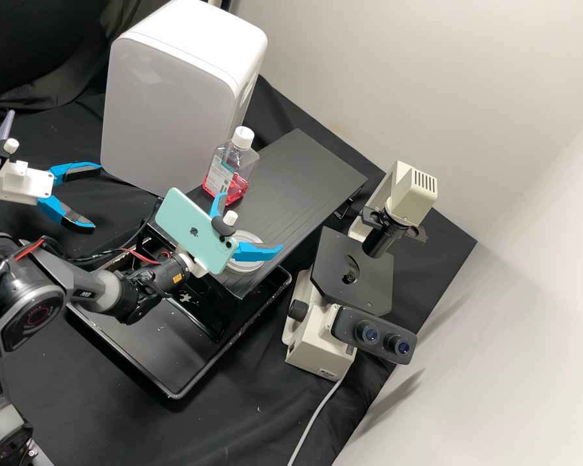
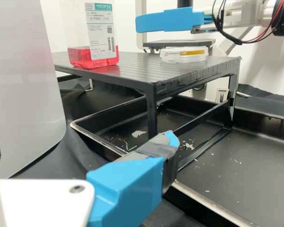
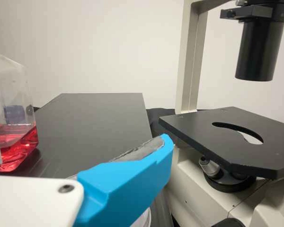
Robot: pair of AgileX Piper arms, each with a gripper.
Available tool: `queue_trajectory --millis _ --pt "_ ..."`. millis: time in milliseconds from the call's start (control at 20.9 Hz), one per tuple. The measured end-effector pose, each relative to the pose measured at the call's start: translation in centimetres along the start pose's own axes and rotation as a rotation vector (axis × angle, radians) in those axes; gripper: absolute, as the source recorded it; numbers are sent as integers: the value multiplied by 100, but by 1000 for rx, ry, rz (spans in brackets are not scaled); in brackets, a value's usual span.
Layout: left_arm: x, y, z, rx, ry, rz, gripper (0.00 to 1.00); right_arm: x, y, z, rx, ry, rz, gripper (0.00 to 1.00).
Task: Remove the lid from the petri dish
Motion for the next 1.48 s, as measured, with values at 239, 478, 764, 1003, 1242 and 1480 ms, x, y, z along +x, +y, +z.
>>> queue_trajectory --millis 239,478,764,1003,1242,1480 --pt "1 -4 -1 0 0 -1 100 0 0 0 0 0 0 100" --pt "1 -4 -1 0 0 -1 100 -10 -6 6 0 -1 0 100" --pt "2 -5 7 0 -3 -2 100 -214 70 128 36 -21 40 100" --pt "2 -5 7 0 -3 -2 100 -359 85 260 51 -40 56 100" --pt "5 -19 4 -2 -2 -7 100 -382 -7 379 55 -76 31 100" --pt "6 -19 8 -1 -3 -7 100 -365 -75 395 56 -77 10 100"
